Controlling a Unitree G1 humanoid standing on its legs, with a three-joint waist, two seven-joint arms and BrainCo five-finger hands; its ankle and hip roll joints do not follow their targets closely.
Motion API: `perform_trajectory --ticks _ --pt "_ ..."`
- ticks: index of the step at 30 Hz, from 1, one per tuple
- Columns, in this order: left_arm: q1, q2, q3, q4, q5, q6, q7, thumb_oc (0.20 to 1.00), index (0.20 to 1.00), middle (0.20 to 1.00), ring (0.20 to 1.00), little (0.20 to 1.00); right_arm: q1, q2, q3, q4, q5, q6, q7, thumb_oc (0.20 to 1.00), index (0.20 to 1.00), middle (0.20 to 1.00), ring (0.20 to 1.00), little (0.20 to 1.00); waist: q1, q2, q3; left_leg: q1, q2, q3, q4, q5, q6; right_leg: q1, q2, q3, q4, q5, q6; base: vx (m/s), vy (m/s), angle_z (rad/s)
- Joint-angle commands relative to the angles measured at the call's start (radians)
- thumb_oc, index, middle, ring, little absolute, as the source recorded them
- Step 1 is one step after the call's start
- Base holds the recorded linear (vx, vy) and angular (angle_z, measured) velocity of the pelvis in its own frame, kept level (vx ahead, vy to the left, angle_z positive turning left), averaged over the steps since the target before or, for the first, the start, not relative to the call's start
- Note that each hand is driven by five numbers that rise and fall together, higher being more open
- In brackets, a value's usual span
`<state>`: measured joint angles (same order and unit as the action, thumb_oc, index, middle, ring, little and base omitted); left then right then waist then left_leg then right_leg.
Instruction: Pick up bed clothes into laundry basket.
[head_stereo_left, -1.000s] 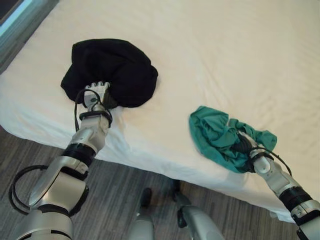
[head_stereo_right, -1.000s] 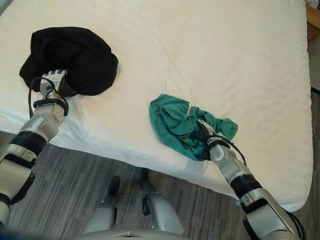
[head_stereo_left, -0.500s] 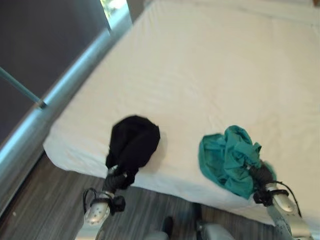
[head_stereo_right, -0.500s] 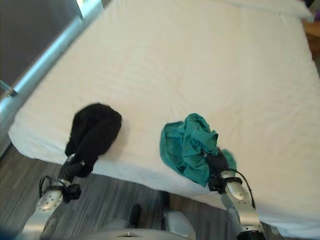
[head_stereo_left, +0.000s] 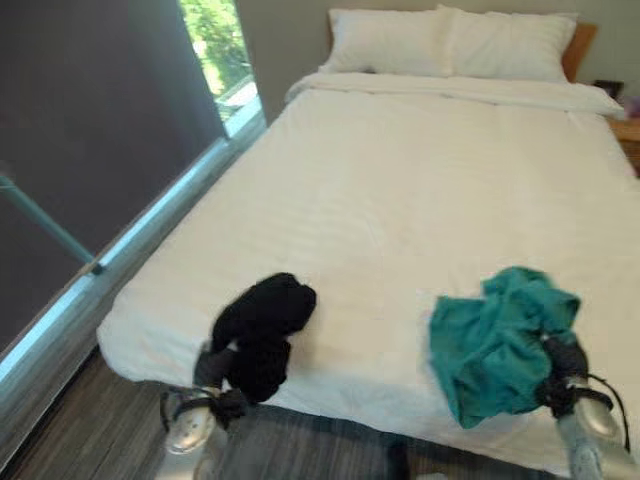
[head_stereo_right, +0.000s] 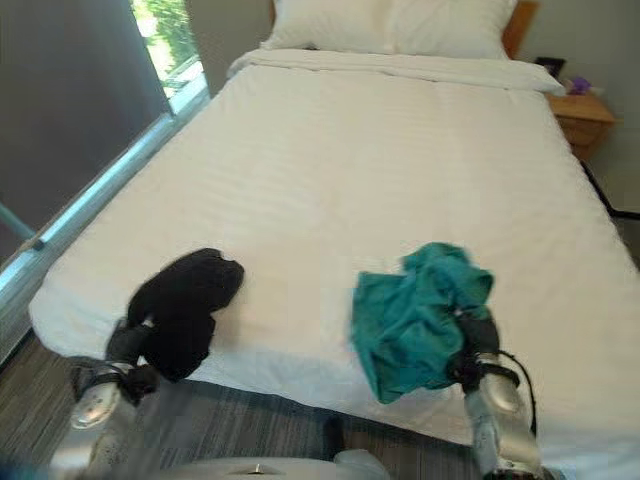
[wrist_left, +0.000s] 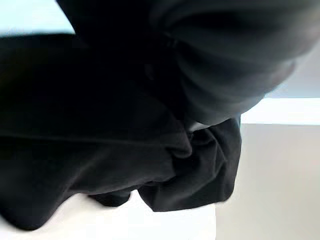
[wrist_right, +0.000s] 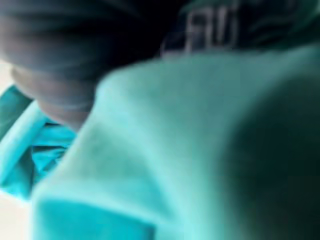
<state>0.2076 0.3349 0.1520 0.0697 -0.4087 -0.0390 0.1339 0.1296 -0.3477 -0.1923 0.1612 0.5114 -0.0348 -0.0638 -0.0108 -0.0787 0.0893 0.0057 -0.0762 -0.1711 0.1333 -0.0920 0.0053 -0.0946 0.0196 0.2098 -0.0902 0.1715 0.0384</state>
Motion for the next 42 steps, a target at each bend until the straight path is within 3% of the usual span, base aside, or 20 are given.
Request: perform_trajectory --ticks 1,3,5,6,7,8,9,12,13,14,15,16,17,18,20,25,27,30,35,42 --pt "-0.128 0.048 0.030 -0.059 0.033 -0.109 0.052 0.200 0.200 0.200 0.200 0.200 -0.080 -0.046 -0.006 -0.065 0.010 -0.108 -0.012 0.200 0.200 0.200 0.200 0.200 0.004 0.022 0.029 -0.032 -0.027 -0.313 0.005 0.021 -0.025 -0.030 0.023 0.235 0.116 -0.058 0.093 -0.11 0.124 -2.18" --pt "-0.130 0.064 0.035 -0.045 0.038 -0.119 0.039 0.200 0.200 0.200 0.200 0.200 -0.053 -0.041 -0.022 -0.096 -0.003 -0.095 0.011 0.200 0.200 0.200 0.200 0.200 -0.024 0.024 0.021 -0.020 -0.019 -0.275 -0.069 0.024 -0.016 -0.069 0.047 0.293 0.088 -0.014 0.113 -0.21 0.202 -2.50" --pt "-0.131 0.108 0.035 -0.040 0.061 -0.111 0.006 0.200 0.200 0.200 0.200 0.200 0.018 -0.012 -0.091 -0.101 -0.028 -0.097 -0.007 0.200 0.200 0.200 0.200 0.200 -0.087 0.011 0.012 -0.007 -0.004 -0.187 -0.148 0.041 0.009 -0.134 0.068 0.355 0.030 0.063 0.159 -0.19 0.264 -2.34" --pt "-0.133 0.111 0.033 -0.038 0.061 -0.113 0.005 0.200 0.200 0.200 0.200 0.200 0.020 -0.009 -0.092 -0.103 -0.029 -0.096 -0.008 0.200 0.200 0.200 0.200 0.200 -0.074 0.007 0.009 -0.008 -0.003 -0.175 -0.150 0.041 0.010 -0.137 0.071 0.367 0.030 0.065 0.161 -0.18 0.125 -1.74" --pt "-0.120 0.134 0.057 -0.041 0.058 -0.115 0.005 0.200 0.200 0.200 0.200 0.200 0.023 0.001 -0.084 -0.121 -0.036 -0.096 -0.006 0.200 0.200 0.200 0.200 0.200 -0.062 0.011 0.034 -0.028 0.010 -0.087 -0.129 0.036 0.023 -0.186 0.061 0.226 0.065 0.031 0.165 -0.23 0.063 -2.45" --pt "-0.112 0.146 0.071 -0.041 0.072 -0.111 0.002 0.200 0.200 0.200 0.200 0.200 0.029 0.001 -0.080 -0.119 -0.046 -0.098 -0.006 0.200 0.200 0.200 0.200 0.200 -0.032 0.026 0.044 -0.034 0.038 -0.019 -0.118 0.038 0.020 -0.172 0.000 0.054 0.113 -0.025 0.138 -0.31 0.093 -3.29" --pt "-0.112 0.151 0.076 -0.039 0.082 -0.109 -0.001 0.200 0.200 0.200 0.200 0.200 0.039 -0.001 -0.073 -0.119 -0.063 -0.091 0.000 0.200 0.200 0.200 0.200 0.200 -0.030 0.038 0.052 -0.029 0.053 0.019 -0.119 0.044 0.021 -0.148 -0.027 -0.022 0.167 -0.065 0.114 -0.25 0.082 -2.89" --pt "-0.120 0.145 0.077 -0.033 0.071 -0.118 0.002 0.200 0.200 0.200 0.200 0.200 0.060 0.001 -0.070 -0.116 -0.074 -0.085 0.009 0.200 0.200 0.200 0.200 0.200 -0.026 0.042 0.050 -0.019 0.071 0.102 -0.142 0.069 0.013 -0.076 -0.056 -0.085 0.199 -0.108 0.097 -0.24 0.030 -1.49" --pt "-0.140 0.130 0.064 -0.027 0.059 -0.112 0.004 0.200 0.200 0.200 0.200 0.200 0.055 0.000 -0.070 -0.113 -0.078 -0.085 0.011 0.200 0.200 0.200 0.200 0.200 -0.014 0.059 0.039 -0.013 0.090 0.169 -0.170 0.084 0.007 -0.035 -0.087 -0.157 0.233 -0.152 0.091 -0.16 -0.005 -1.34" --pt "-0.140 0.130 0.063 -0.027 0.059 -0.112 0.004 0.200 0.200 0.200 0.200 0.200 0.055 0.000 -0.070 -0.113 -0.078 -0.085 0.011 0.200 0.200 0.200 0.200 0.200 -0.013 0.059 0.039 -0.013 0.090 0.170 -0.171 0.085 0.007 -0.035 -0.087 -0.156 0.232 -0.151 0.091 -0.30 -0.053 -1.08" --pt "-0.139 0.121 0.063 -0.038 0.058 -0.107 0.008 0.200 0.200 0.200 0.200 0.200 0.034 -0.001 -0.056 -0.122 -0.091 -0.091 0.005 0.200 0.200 0.200 0.200 0.200 0.015 0.077 0.030 -0.014 0.125 0.253 -0.179 0.087 -0.003 0.002 -0.171 -0.338 0.268 -0.187 0.084 -0.21 -0.072 -0.58" --pt "-0.135 0.110 0.056 -0.039 0.052 -0.103 0.003 0.200 0.200 0.200 0.200 0.200 0.023 0.000 -0.042 -0.127 -0.100 -0.089 0.007 0.200 0.200 0.200 0.200 0.200 0.023 0.077 0.023 -0.015 0.130 0.291 -0.182 0.093 -0.008 0.008 -0.196 -0.400 0.266 -0.165 0.088 -0.21 -0.068 -0.80" --pt "-0.134 0.110 0.056 -0.039 0.052 -0.103 0.003 0.200 0.200 0.200 0.200 0.200 0.023 0.000 -0.041 -0.128 -0.101 -0.088 0.006 0.200 0.200 0.200 0.200 0.200 0.024 0.077 0.023 -0.012 0.129 0.293 -0.184 0.093 -0.008 0.010 -0.196 -0.398 0.264 -0.164 0.089 -0.12 -0.087 -1.95" --pt "-0.121 0.095 0.059 -0.037 0.045 -0.095 -0.006 0.200 0.200 0.200 0.200 0.200 0.008 -0.001 -0.008 -0.132 -0.113 -0.077 0.023 0.200 0.200 0.200 0.200 0.200 0.036 0.059 0.010 0.000 0.135 0.374 -0.176 0.085 -0.018 0.049 -0.198 -0.482 0.186 -0.160 0.110 -0.04 -0.130 -1.82" --pt "-0.116 0.084 0.051 -0.036 0.043 -0.087 -0.022 0.200 0.200 0.200 0.200 0.200 0.011 0.002 0.008 -0.122 -0.111 -0.073 0.032 0.200 0.200 0.200 0.200 0.200 0.032 0.047 0.003 0.007 0.143 0.409 -0.162 0.079 -0.023 0.052 -0.175 -0.450 0.145 -0.162 0.108 0.04 -0.223 -1.11" --pt "-0.154 0.076 0.011 -0.018 0.044 -0.083 -0.034 0.200 0.200 0.200 0.200 0.200 0.027 -0.017 0.009 -0.141 -0.109 -0.069 0.041 0.200 0.200 0.200 0.200 0.200 0.014 0.038 0.016 -0.010 0.187 0.400 -0.055 0.085 -0.053 0.071 -0.125 -0.383 0.118 -0.179 0.074 0.05 -0.208 -0.32" --pt "-0.167 0.067 -0.015 -0.017 0.034 -0.085 -0.030 0.200 0.200 0.200 0.200 0.200 0.010 -0.048 0.025 -0.129 -0.100 -0.069 0.042 0.200 0.200 0.200 0.200 0.200 0.036 0.033 0.050 -0.055 0.190 0.255 0.063 0.129 -0.075 0.097 -0.092 -0.332 0.107 -0.183 0.046 0.03 -0.220 -0.43" --pt "-0.155 0.056 -0.036 -0.022 0.029 -0.084 -0.038 0.200 0.200 0.200 0.200 0.200 -0.014 -0.064 0.033 -0.113 -0.082 -0.074 0.040 0.200 0.200 0.200 0.200 0.200 0.058 0.021 0.053 -0.100 0.121 0.097 0.032 0.109 -0.073 0.100 -0.087 -0.276 0.087 -0.172 0.045 0.04 -0.097 -0.80" --pt "-0.168 0.052 -0.108 -0.015 0.028 -0.080 -0.053 0.200 0.200 0.200 0.200 0.200 0.012 -0.065 0.034 -0.120 -0.094 -0.087 0.036 0.200 0.200 0.200 0.200 0.200 0.050 0.029 0.043 -0.125 0.108 0.106 -0.067 0.137 -0.063 0.119 -0.072 -0.265 0.060 -0.170 0.050 0.08 -0.004 -0.24" --pt "-0.165 0.053 -0.234 -0.041 0.029 -0.052 -0.143 0.200 0.200 0.200 0.200 0.200 0.083 -0.016 0.050 -0.091 -0.103 -0.060 0.050 0.200 0.200 0.200 0.200 0.200 0.020 0.048 0.024 -0.035 0.092 0.105 -0.189 0.150 -0.039 0.139 -0.054 -0.228 0.048 -0.180 0.048 0.08 0.092 -0.16"
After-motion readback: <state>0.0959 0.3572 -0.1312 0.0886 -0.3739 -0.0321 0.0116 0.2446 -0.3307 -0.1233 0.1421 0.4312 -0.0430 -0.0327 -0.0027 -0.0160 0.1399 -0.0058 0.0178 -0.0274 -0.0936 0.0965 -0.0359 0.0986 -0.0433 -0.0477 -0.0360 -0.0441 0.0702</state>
